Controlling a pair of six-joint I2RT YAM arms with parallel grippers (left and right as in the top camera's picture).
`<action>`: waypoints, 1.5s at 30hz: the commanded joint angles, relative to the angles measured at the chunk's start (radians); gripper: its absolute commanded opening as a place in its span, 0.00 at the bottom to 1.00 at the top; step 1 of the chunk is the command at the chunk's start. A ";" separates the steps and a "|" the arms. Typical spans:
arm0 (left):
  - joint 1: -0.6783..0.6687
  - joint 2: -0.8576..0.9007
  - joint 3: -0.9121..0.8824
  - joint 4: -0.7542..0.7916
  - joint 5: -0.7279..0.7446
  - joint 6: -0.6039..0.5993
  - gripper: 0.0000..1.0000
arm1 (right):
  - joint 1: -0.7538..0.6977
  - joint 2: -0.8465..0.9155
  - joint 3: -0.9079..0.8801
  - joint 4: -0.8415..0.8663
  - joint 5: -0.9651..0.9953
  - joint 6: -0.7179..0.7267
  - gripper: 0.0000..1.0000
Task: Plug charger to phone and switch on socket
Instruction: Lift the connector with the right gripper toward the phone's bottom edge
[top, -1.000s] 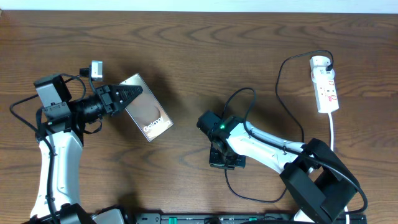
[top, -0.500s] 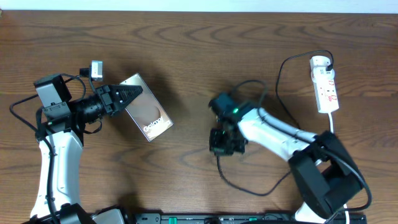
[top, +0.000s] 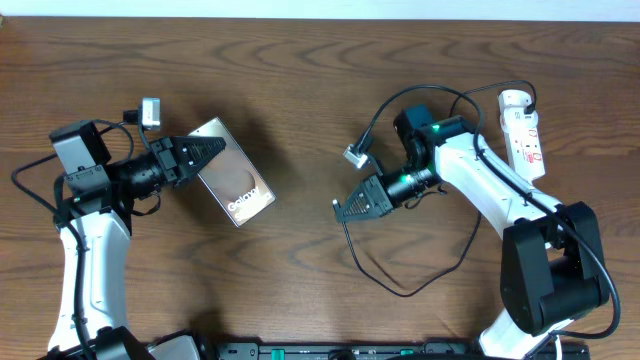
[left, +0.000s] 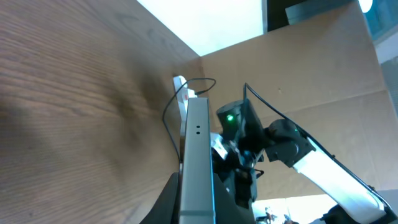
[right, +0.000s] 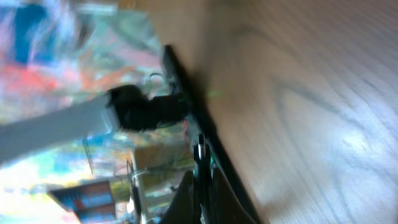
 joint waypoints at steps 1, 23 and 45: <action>0.003 0.005 0.008 0.009 0.087 0.010 0.07 | 0.008 0.005 0.011 -0.072 -0.152 -0.427 0.01; -0.084 0.004 0.008 0.018 0.149 0.032 0.07 | 0.159 0.006 0.011 -0.080 -0.281 -0.713 0.01; -0.138 0.003 0.008 0.487 0.148 -0.299 0.07 | 0.201 0.006 0.011 0.290 -0.332 -0.091 0.01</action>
